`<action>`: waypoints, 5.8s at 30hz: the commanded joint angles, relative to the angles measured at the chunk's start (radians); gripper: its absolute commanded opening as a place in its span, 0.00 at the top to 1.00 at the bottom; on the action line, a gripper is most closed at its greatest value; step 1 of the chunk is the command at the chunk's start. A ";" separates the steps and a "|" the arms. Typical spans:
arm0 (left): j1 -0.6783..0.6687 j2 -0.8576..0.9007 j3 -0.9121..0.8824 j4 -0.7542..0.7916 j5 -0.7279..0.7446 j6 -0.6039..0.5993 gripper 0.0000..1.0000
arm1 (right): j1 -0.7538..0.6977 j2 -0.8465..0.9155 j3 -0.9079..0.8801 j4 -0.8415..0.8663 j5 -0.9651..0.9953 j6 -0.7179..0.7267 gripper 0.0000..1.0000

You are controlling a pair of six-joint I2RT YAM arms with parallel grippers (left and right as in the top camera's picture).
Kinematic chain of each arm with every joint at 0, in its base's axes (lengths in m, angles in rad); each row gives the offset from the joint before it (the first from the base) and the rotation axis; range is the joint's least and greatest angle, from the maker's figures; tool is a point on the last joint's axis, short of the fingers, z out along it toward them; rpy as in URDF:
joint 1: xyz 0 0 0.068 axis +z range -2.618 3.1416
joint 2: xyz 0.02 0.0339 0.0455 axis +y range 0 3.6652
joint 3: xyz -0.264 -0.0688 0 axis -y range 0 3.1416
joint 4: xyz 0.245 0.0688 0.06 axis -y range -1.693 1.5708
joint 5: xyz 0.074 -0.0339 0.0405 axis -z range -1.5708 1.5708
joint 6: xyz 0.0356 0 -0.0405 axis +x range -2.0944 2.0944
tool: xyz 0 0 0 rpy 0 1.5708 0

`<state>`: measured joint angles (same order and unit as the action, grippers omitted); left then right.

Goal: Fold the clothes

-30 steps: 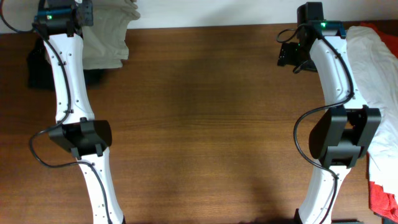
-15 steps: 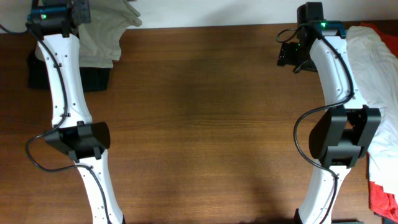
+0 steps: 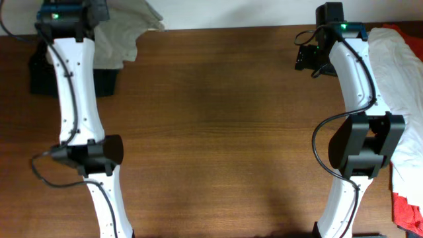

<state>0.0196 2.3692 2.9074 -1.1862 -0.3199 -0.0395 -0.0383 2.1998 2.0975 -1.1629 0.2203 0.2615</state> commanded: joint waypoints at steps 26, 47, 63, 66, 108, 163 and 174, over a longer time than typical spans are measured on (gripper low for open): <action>0.076 -0.101 -0.097 -0.011 0.175 -0.309 0.99 | 0.004 -0.037 0.016 0.000 0.017 0.002 0.01; 0.212 0.142 -0.098 0.238 0.121 -0.300 0.99 | 0.004 -0.037 0.016 0.000 0.017 0.002 0.01; 0.304 0.314 -0.106 0.467 -0.141 -0.300 0.75 | 0.004 -0.037 0.016 0.000 0.017 0.002 0.01; 0.335 0.319 -0.108 0.430 -0.141 -0.300 0.70 | 0.004 -0.037 0.016 0.000 0.017 0.002 0.01; 0.232 0.150 -0.557 0.092 0.455 -0.631 0.01 | 0.004 -0.037 0.016 0.000 0.017 0.002 0.01; 0.232 0.177 -0.576 0.344 0.439 -0.748 0.99 | 0.004 -0.037 0.016 0.000 0.017 0.002 0.01; 0.231 -0.036 -0.559 0.158 0.467 -0.689 0.99 | 0.004 -0.037 0.016 0.000 0.017 0.002 0.01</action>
<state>0.2501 2.4424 2.3192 -0.9825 0.1238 -0.7525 -0.0383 2.1998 2.0975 -1.1633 0.2203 0.2611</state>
